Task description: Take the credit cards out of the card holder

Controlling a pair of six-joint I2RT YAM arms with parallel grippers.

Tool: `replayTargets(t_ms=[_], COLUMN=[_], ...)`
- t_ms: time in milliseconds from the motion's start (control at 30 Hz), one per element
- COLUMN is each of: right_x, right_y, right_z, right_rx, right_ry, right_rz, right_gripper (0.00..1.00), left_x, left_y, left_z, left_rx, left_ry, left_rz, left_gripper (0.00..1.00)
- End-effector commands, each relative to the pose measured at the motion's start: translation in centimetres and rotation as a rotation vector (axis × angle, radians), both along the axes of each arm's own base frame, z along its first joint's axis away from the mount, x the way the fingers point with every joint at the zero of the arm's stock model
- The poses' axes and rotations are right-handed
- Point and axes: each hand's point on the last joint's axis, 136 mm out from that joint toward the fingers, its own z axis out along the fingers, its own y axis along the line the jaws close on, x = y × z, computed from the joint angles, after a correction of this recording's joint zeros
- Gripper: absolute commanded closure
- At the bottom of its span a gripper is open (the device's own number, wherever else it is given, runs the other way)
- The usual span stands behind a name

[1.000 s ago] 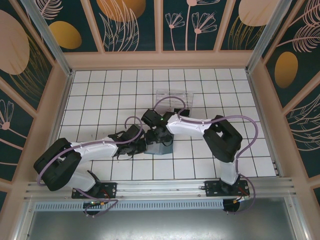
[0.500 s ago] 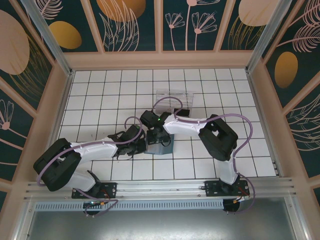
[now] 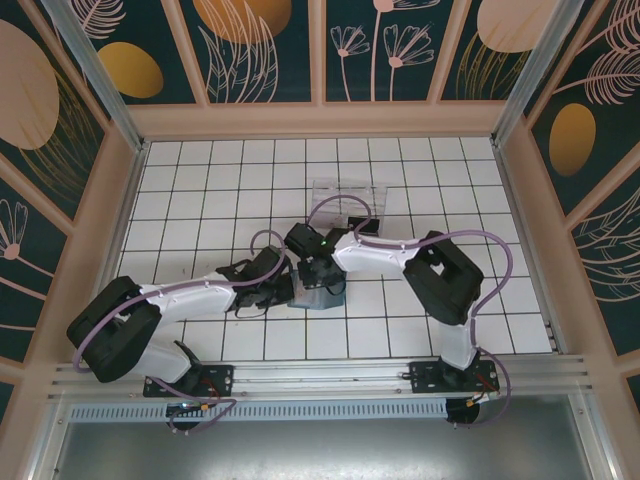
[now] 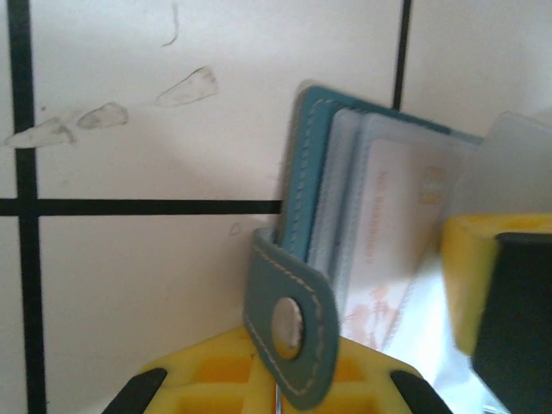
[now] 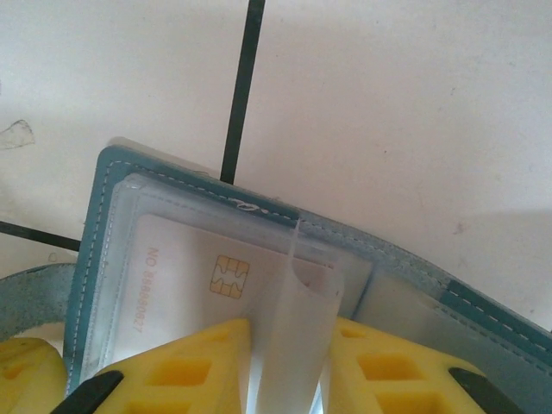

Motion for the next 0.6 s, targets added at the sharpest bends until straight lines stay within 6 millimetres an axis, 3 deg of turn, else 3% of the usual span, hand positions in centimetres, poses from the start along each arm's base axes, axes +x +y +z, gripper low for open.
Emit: replayTargets(t_ms=[0, 200, 567], right_x=[-0.6, -0.4, -1.4], right_y=[0.6, 1.8, 1.5], right_z=[0.6, 2.0, 2.2], right_rx=[0.080, 0.235, 0.399], right_ry=[0.006, -0.016, -0.011], right_rz=[-0.008, -0.011, 0.016], right_gripper=[0.74, 0.74, 0.75], left_x=[0.4, 0.8, 0.6], left_y=[-0.5, -1.7, -0.9], left_z=[1.3, 2.1, 0.1], left_rx=[-0.013, -0.056, 0.004], left_ry=[-0.005, -0.002, 0.054], left_rz=[-0.012, -0.023, 0.016], left_gripper=[0.90, 0.90, 0.90])
